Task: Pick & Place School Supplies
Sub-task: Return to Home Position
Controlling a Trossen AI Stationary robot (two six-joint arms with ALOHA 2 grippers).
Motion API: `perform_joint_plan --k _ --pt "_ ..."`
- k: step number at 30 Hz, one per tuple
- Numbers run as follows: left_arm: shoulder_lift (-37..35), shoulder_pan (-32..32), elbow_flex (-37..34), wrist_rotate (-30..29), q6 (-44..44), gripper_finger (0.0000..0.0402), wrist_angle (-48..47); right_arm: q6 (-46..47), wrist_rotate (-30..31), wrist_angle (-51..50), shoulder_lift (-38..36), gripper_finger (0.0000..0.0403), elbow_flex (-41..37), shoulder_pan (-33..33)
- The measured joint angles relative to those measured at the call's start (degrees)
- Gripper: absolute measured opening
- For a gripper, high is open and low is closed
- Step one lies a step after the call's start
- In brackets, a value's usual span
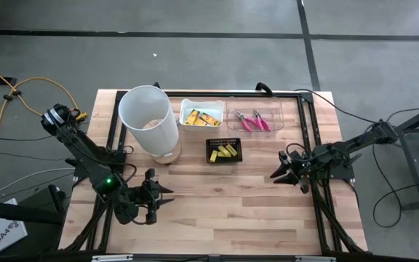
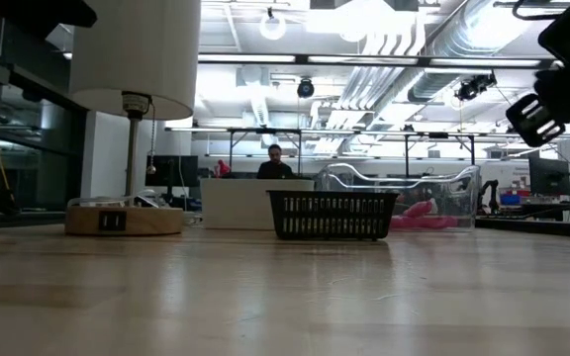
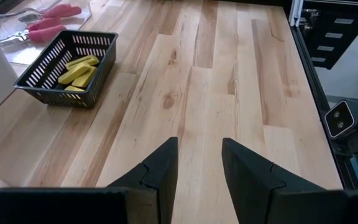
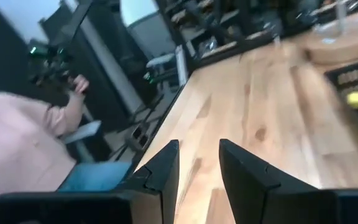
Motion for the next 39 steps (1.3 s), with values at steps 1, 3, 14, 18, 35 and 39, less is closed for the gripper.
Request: perform_joint_plan --k 1,3,14,18,35,39 --pt "0.0 0.0 0.0 0.0 0.0 0.0119 0.0 0.0 -1.2 -1.0 -0.6 0.0105 0.0 0.0" --pt "0.0 0.0 0.0 0.0 0.0 0.0119 0.0 0.0 -2.4 -3.1 -1.9 0.0105 0.0 0.0" --pt "0.0 0.0 0.0 1.1 0.0 0.0119 1.1 1.6 0.3 -7.1 -4.8 0.0105 0.0 0.0" --pt "0.0 -0.2 0.0 1.2 0.1 0.0119 1.3 1.6 1.2 -7.3 -4.8 0.0105 0.0 0.0" --pt "0.0 0.0 0.0 1.5 4.2 0.0119 1.3 7.3 5.2 -5.7 -4.7 0.0105 0.0 0.0" --pt "0.0 2.2 0.0 4.2 8.4 0.0119 2.1 7.1 4.5 -5.5 -4.7 0.0105 0.0 0.0"
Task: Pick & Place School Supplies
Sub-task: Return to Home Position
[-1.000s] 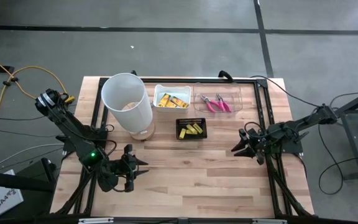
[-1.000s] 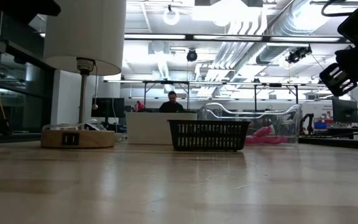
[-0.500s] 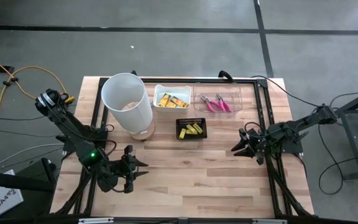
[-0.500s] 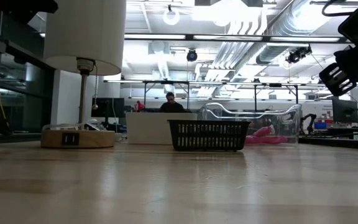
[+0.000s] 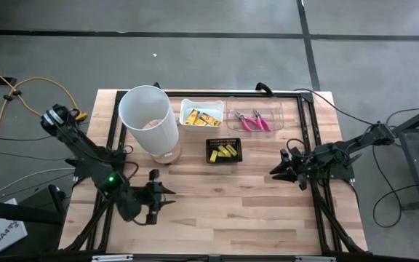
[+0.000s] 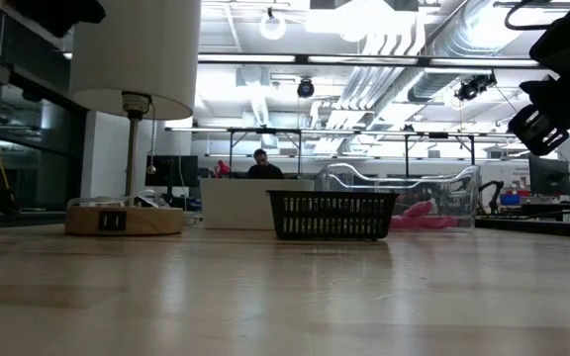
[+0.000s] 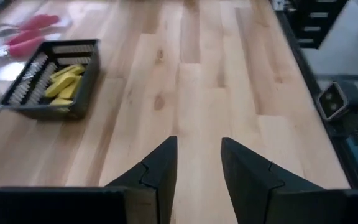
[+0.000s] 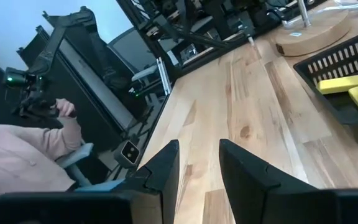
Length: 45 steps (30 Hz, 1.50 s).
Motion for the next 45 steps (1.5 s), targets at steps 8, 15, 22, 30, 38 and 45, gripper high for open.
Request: perform_joint_plan --k 8,15,22,30,38,45 --pt "0.0 9.9 0.0 21.6 16.6 0.0119 5.6 -0.1 0.0 0.2 0.0 0.0105 0.0 0.0" --pt "-5.1 11.7 -6.9 22.5 23.6 0.0119 12.1 -0.1 -0.1 0.4 0.0 0.0105 0.0 0.0" --pt "-17.2 11.5 -22.7 25.3 23.7 0.0119 19.3 -0.1 -0.1 0.4 0.0 0.0105 0.0 0.0" --pt "-33.5 11.5 -35.4 28.2 25.5 0.0119 21.5 -0.1 -0.1 0.4 0.0 0.0105 0.0 0.0" --pt "-44.4 11.5 -42.0 31.7 26.7 0.0119 21.5 -0.1 -0.1 0.4 0.0 0.0105 0.0 0.0" --pt "-48.1 11.5 -44.3 31.9 27.4 0.0119 21.7 -0.1 -0.1 0.4 0.0 0.0105 0.0 0.0"
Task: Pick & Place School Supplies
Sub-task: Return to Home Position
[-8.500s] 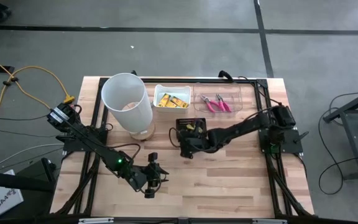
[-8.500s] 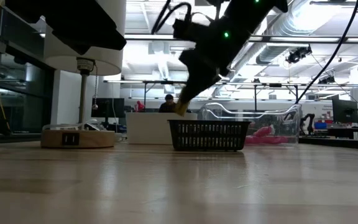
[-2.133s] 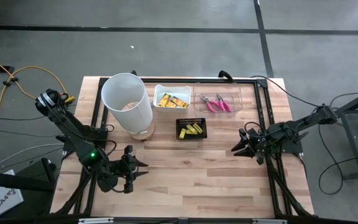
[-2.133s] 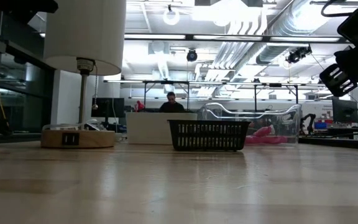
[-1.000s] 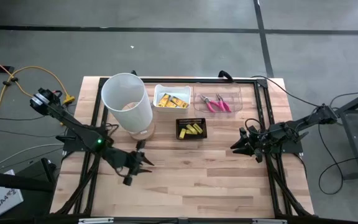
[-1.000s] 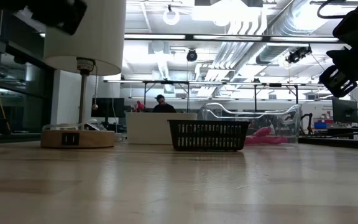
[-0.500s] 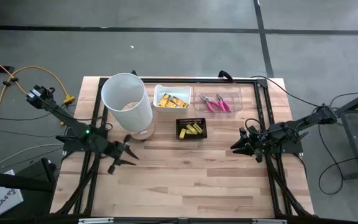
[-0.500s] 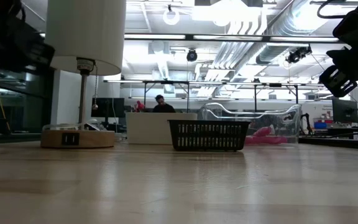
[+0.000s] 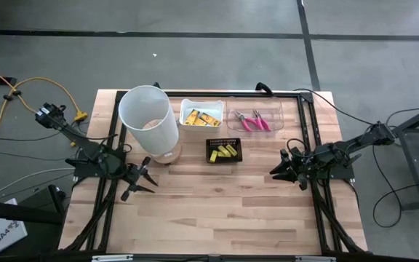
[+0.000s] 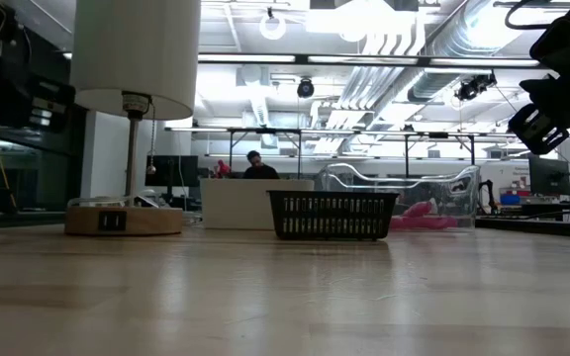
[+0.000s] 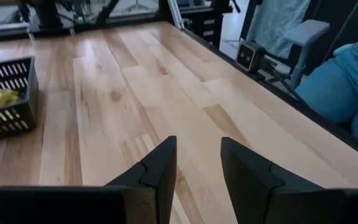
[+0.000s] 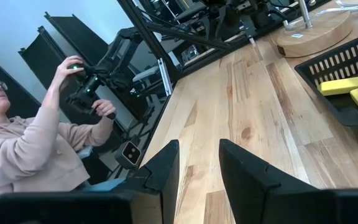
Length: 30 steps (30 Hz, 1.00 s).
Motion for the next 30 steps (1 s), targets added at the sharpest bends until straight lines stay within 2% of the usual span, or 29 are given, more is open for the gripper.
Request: perform_joint_plan --k 12,20,30 --pt "-3.4 0.0 -1.3 0.2 0.8 0.0119 -3.6 0.0 0.0 0.0 0.0 0.0105 0.0 0.0" --pt "-5.1 0.0 -1.4 6.6 7.4 0.0119 -7.2 0.0 0.0 0.0 0.0 0.0105 0.0 0.0" --pt "-5.0 0.0 -1.5 6.7 4.4 0.0119 -7.3 0.0 0.0 0.0 0.0 0.0105 0.0 0.0"
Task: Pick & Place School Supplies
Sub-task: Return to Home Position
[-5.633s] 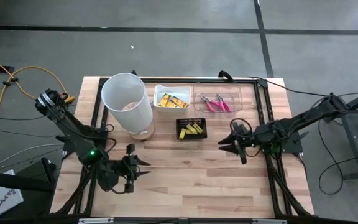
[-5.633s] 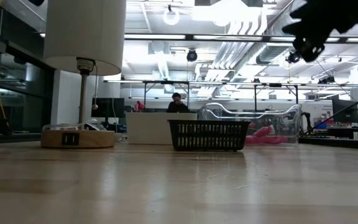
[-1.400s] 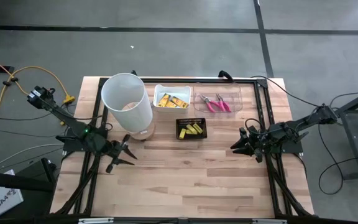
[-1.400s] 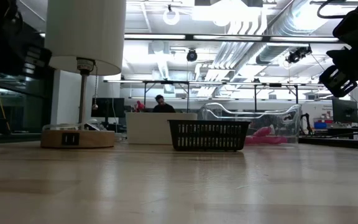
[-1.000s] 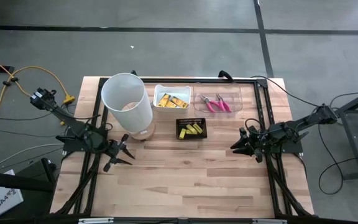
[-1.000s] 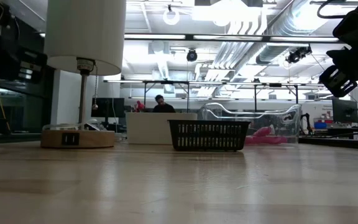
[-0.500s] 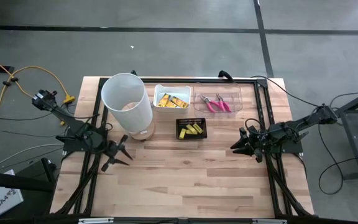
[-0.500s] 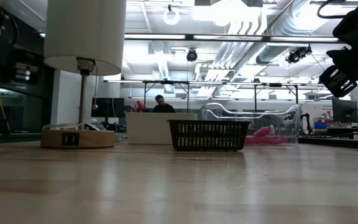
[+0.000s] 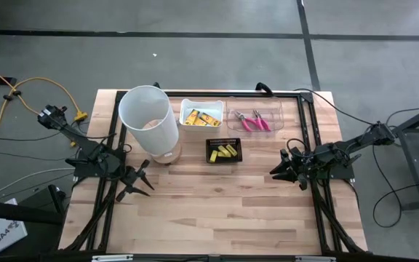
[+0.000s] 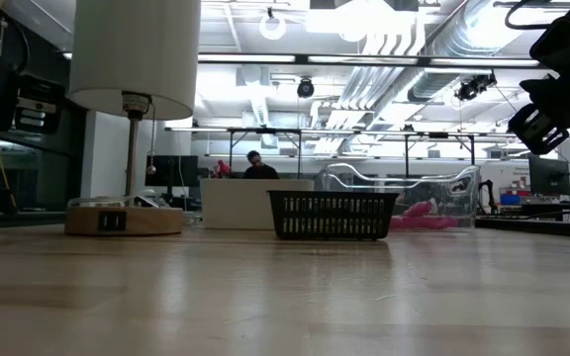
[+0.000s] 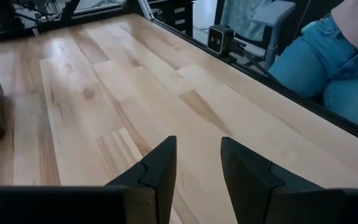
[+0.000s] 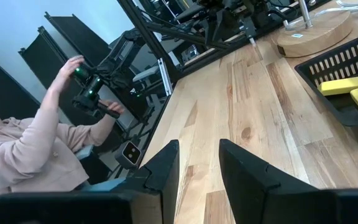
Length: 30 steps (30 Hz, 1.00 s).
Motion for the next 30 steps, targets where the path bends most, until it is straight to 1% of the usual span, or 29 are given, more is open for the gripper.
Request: perform_joint_plan --k 25,27,30 --pt "0.0 0.0 0.0 0.0 -0.8 0.0119 0.2 -0.1 0.0 0.0 0.0 0.0105 0.0 0.0" --pt "0.0 0.0 0.0 0.0 -0.8 0.0119 0.2 -3.9 0.3 0.0 0.0 0.0105 0.0 0.0" --pt "0.0 0.0 0.0 0.0 -0.8 0.0119 0.2 -15.1 -0.1 -0.2 0.0 0.0105 0.0 0.0"
